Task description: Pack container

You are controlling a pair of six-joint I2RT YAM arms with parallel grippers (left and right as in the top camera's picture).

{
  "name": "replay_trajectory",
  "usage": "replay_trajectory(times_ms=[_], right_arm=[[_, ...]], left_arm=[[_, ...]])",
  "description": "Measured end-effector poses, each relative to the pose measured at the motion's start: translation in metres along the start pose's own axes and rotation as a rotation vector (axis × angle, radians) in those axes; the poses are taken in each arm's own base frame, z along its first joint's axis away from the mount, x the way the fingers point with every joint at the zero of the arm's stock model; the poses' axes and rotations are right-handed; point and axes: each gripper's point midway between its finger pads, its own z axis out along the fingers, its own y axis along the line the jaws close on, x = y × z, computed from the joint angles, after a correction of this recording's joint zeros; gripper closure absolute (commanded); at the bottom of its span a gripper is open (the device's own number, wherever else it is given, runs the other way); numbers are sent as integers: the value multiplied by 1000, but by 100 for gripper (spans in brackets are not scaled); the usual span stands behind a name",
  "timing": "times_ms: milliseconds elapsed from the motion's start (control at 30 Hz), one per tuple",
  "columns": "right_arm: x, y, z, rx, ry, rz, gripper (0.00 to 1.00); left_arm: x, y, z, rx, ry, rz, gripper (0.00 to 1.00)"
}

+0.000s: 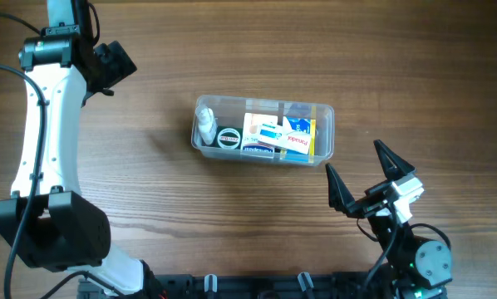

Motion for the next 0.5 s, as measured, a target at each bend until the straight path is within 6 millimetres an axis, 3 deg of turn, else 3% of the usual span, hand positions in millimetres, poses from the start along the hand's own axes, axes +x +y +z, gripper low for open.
replay_trajectory(times_ms=[300, 500], right_arm=[[66, -26, -8, 146, 218, 53, 0], [73, -21, -9, 106, 251, -8, 0]], left_arm=[[0, 0, 0, 0, 0, 0, 0], [0, 0, 0, 0, 0, 0, 0]])
